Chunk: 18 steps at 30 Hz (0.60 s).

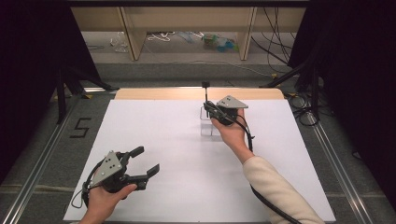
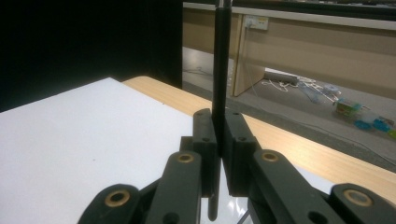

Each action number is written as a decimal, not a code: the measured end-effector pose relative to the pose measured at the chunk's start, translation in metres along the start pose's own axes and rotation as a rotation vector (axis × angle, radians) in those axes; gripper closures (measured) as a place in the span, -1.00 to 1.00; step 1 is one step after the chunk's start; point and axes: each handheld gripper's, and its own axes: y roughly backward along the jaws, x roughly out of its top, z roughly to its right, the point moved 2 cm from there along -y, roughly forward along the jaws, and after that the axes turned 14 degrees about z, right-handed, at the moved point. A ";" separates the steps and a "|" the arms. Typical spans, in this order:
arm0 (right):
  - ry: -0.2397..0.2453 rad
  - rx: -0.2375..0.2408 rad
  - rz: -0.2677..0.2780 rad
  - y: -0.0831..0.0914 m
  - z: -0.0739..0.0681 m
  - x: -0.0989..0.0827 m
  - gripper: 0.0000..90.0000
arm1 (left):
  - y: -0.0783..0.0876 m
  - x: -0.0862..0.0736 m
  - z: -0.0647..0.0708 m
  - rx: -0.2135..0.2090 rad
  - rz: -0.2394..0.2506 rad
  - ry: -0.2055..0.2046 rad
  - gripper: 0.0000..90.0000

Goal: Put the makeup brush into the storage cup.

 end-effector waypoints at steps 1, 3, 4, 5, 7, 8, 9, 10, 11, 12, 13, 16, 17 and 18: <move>-0.011 0.004 -0.013 0.001 -0.001 0.000 0.90 | 0.000 0.000 0.000 0.001 0.000 0.000 -0.63; 0.001 -0.001 -0.003 0.000 0.000 0.000 0.90 | 0.000 0.000 0.000 -0.001 0.000 -0.002 -0.63; 0.010 -0.004 0.003 0.000 0.001 0.000 0.90 | 0.000 0.000 0.000 0.000 0.000 0.001 -0.63; -0.001 -0.002 -0.004 0.000 0.000 -0.001 0.90 | 0.000 0.000 0.000 0.000 0.000 0.001 -0.63; 0.009 -0.005 0.006 -0.001 0.001 -0.001 0.90 | 0.000 0.000 0.000 -0.003 0.000 -0.002 -0.63; 0.008 -0.001 -0.002 0.000 0.000 -0.002 0.90 | 0.000 0.000 0.000 -0.002 0.000 -0.002 -0.63; 0.010 0.000 -0.007 0.000 0.000 -0.002 0.90 | 0.000 0.000 0.000 -0.001 0.001 -0.001 -0.63; 0.009 0.005 -0.009 -0.001 -0.001 -0.003 0.90 | 0.000 0.000 0.000 -0.001 0.000 0.000 -0.63; 0.012 -0.002 -0.011 -0.001 -0.001 -0.003 0.90 | 0.000 0.000 0.000 -0.001 0.000 0.000 -0.63; 0.005 0.008 -0.010 -0.001 -0.001 -0.004 0.90 | 0.000 0.000 0.000 -0.001 0.000 0.000 -0.63; 0.007 0.002 -0.008 -0.002 -0.001 -0.004 0.90 | 0.000 0.000 0.000 -0.001 0.000 0.000 -0.63; 0.014 0.000 -0.016 -0.001 -0.001 -0.005 0.90 | 0.000 0.000 0.000 -0.001 0.000 0.000 -0.63; 0.013 0.000 -0.017 -0.001 -0.001 -0.005 0.90 | 0.000 0.000 0.000 -0.001 0.000 0.000 -0.63; 0.013 0.001 -0.019 -0.001 -0.001 -0.005 0.90 | 0.000 0.000 0.000 -0.001 0.000 0.000 -0.63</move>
